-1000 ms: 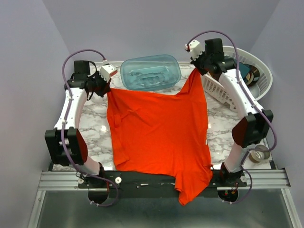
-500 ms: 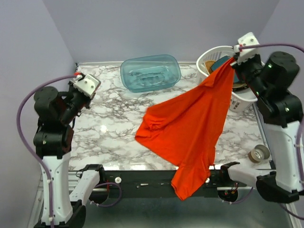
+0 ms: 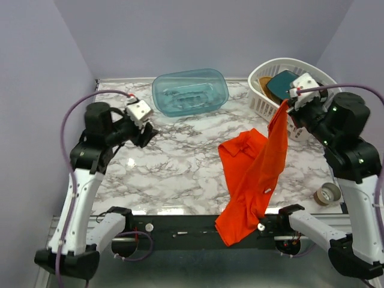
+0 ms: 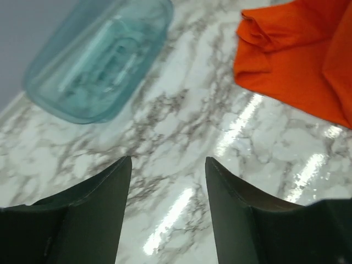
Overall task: Roll the t-shirts
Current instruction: Flatten out the T-shirt at the center of the board.
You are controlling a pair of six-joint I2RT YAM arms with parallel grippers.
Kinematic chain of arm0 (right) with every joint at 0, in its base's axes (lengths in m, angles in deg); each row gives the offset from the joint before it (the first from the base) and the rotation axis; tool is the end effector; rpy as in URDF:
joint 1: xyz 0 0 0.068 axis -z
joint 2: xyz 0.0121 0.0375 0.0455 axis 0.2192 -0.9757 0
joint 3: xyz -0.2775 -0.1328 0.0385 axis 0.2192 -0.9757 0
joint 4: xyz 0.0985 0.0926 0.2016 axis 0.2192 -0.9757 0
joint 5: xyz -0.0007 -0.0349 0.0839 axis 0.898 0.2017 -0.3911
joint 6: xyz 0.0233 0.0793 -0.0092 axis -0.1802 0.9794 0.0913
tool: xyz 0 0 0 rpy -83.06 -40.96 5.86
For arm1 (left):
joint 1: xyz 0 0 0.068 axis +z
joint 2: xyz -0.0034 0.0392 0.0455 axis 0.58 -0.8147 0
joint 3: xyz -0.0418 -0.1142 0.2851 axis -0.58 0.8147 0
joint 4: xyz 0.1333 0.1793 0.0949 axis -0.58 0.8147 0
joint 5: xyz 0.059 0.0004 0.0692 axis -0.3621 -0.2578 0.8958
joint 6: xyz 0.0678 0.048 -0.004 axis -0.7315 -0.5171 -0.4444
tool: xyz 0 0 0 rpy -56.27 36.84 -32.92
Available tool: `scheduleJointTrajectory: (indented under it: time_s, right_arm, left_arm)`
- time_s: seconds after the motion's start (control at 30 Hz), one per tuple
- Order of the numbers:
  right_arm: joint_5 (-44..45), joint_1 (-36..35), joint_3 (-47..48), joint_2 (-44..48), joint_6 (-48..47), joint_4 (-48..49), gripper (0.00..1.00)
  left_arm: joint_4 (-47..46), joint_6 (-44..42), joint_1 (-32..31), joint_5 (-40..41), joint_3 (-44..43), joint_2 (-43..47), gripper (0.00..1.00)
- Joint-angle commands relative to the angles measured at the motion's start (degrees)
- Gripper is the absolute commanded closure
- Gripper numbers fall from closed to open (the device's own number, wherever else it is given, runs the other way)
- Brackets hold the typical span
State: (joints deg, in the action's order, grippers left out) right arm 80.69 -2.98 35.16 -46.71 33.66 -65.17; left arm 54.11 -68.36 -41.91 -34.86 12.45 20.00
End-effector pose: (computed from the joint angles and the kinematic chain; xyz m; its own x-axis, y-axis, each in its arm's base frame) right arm 0.1347 0.0425 0.5076 0.0274 -0.5205 -0.8534 -0.3661 0.7892 -0.4930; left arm 0.1461 -0.0585 0.4231 -0.1037 0.2975 -0.9491 0.7074 0.6928 0.1399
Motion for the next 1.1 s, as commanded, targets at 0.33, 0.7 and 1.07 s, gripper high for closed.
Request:
scheduleJointTrajectory:
  time_s: [0.33, 0.7, 1.07]
  right_arm:
    - [4.8, 0.7, -4.6, -6.0, 3.4, -2.4, 0.99]
    - [5.9, 2.0, -8.8, -5.4, 3.9, -2.8, 0.99]
    - [4.6, 2.2, -7.0, -6.5, 3.8, -2.0, 0.99]
  left_arm:
    - [-28.0, 16.3, -29.3, -3.8, -2.5, -48.1, 1.0]
    - [-41.2, 36.6, -33.4, -3.8, -12.4, -69.8, 1.0]
    - [-30.6, 36.6, -35.4, 20.6, -10.8, -71.4, 1.0]
